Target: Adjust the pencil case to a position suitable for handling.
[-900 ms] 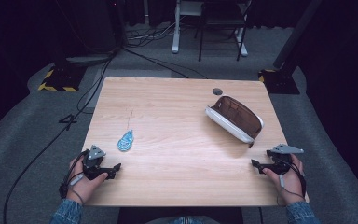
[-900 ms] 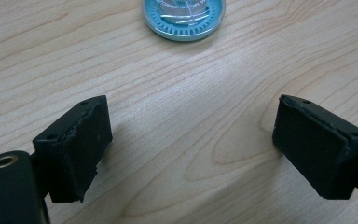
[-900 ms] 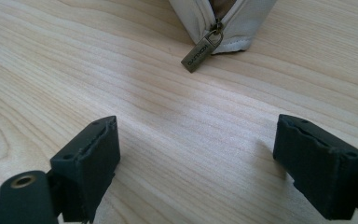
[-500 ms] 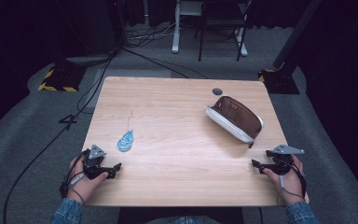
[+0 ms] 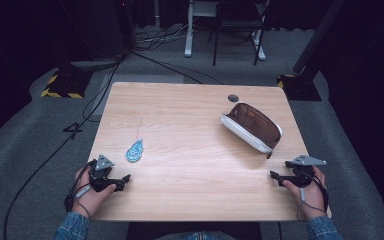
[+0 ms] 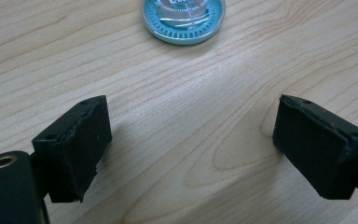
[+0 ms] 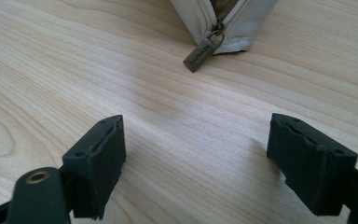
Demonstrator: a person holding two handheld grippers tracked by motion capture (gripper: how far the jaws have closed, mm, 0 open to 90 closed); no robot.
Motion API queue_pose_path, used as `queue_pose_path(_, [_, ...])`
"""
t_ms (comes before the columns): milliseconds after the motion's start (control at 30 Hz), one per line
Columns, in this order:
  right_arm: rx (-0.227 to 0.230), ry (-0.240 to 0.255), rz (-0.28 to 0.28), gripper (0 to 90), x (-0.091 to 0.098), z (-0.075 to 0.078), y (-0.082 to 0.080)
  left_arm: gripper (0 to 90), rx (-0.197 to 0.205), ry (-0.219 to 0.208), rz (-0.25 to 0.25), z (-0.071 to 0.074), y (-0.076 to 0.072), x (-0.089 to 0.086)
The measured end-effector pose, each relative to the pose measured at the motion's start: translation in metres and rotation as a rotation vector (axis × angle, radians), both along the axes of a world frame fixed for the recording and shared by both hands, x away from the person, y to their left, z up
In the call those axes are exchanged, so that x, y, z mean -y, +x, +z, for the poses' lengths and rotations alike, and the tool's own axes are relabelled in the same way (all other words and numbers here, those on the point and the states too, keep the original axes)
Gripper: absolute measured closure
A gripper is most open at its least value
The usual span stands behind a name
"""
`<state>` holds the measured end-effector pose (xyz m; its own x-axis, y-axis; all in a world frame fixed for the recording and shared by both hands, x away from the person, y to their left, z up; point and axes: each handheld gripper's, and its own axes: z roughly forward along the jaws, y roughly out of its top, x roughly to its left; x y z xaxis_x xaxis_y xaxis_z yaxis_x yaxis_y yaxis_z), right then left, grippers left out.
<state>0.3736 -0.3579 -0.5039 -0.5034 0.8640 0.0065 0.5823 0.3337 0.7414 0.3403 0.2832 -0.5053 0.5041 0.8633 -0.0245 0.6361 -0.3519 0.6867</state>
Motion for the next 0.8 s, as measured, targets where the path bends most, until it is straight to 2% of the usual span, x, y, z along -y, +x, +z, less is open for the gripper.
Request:
queue_pose_path(100, [0.001,-0.002,0.005,23.1,0.002,0.001,0.001,11.8,-0.004,0.001,-0.001,0.000,0.000,0.000])
queue_pose_path(167, [-0.016,0.001,0.005,24.6,0.003,0.003,0.001,11.8,-0.003,0.000,-0.001,0.000,0.000,0.000])
queue_pose_path(500, [0.028,0.014,0.021,24.4,-0.001,0.026,-0.003,11.8,-0.002,-0.007,0.003,0.000,0.000,0.001])
queue_pose_path(600, [0.042,0.045,0.026,24.7,-0.004,0.033,-0.003,11.8,-0.005,-0.005,0.001,0.000,0.000,0.001])
queue_pose_path(667, [0.043,0.082,0.030,24.9,-0.006,0.038,-0.003,11.8,-0.005,-0.005,0.001,0.000,0.000,0.001])
queue_pose_path(800, [0.074,0.112,0.043,24.6,-0.011,0.049,-0.002,11.8,-0.003,-0.006,0.003,0.000,0.000,0.001])
